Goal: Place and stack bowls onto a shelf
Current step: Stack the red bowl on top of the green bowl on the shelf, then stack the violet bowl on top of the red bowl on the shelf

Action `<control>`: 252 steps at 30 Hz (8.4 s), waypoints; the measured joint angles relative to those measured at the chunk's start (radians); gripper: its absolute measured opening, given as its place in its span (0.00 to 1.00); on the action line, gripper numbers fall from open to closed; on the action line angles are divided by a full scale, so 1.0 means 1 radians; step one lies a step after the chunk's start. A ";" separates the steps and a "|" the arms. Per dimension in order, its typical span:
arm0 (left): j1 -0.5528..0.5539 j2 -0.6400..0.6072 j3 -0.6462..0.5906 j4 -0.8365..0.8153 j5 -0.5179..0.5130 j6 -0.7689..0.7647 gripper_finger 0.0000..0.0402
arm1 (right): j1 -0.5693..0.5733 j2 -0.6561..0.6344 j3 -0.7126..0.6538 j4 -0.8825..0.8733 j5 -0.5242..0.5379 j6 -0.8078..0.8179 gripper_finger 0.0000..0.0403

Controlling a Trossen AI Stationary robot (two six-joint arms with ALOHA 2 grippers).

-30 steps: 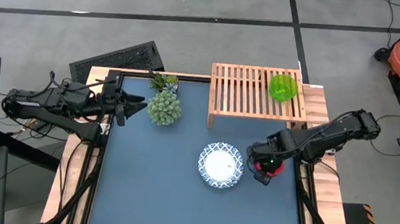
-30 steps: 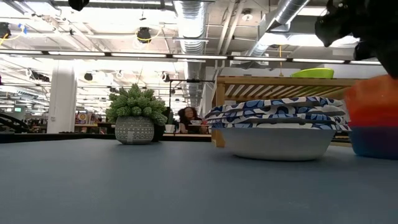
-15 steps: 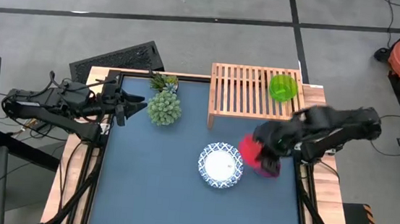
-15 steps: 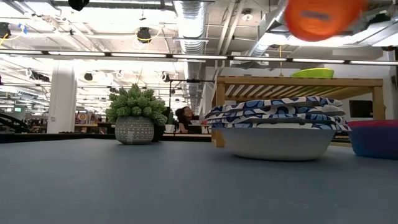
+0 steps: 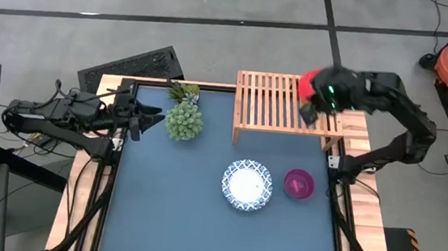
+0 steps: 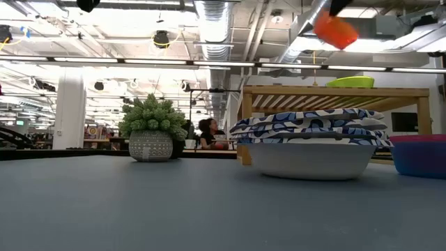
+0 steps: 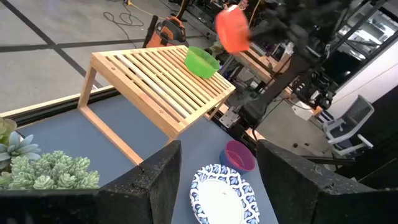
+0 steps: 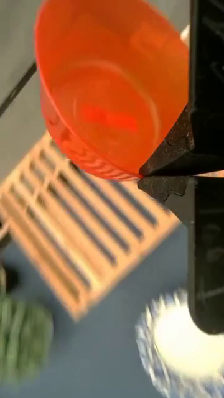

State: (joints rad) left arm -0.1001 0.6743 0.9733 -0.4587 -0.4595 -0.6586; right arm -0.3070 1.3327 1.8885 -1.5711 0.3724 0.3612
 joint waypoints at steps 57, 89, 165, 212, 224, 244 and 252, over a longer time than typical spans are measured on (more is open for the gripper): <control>0.000 0.000 0.000 -0.055 -0.044 -0.023 0.49 | -0.225 -0.123 -0.225 0.001 -0.072 -0.046 0.04; 0.000 0.000 0.000 -0.105 -0.043 -0.038 0.49 | -0.376 0.096 -0.224 -0.001 -0.147 -0.238 0.04; 0.000 0.000 0.000 -0.104 -0.084 -0.061 0.49 | 0.422 0.021 -0.426 0.008 -0.346 0.446 0.29; 0.000 0.000 0.000 -0.112 -0.097 -0.062 0.49 | 0.665 0.017 -1.062 0.595 -0.509 0.546 0.39; 0.000 0.000 0.000 -0.112 -0.097 -0.061 0.49 | 0.665 0.047 -1.061 0.629 -0.504 0.535 0.35; 0.000 0.000 0.000 -0.120 -0.091 -0.060 0.49 | 0.665 0.074 -1.061 0.630 -0.532 0.530 0.06; 0.000 0.000 0.000 -0.120 -0.095 -0.060 0.49 | 0.665 0.075 -1.035 0.626 -0.557 0.523 0.06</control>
State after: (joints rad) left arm -0.1001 0.6739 0.9733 -0.5785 -0.5549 -0.7189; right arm 0.3576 1.4078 0.8538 -0.9447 -0.1842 0.8846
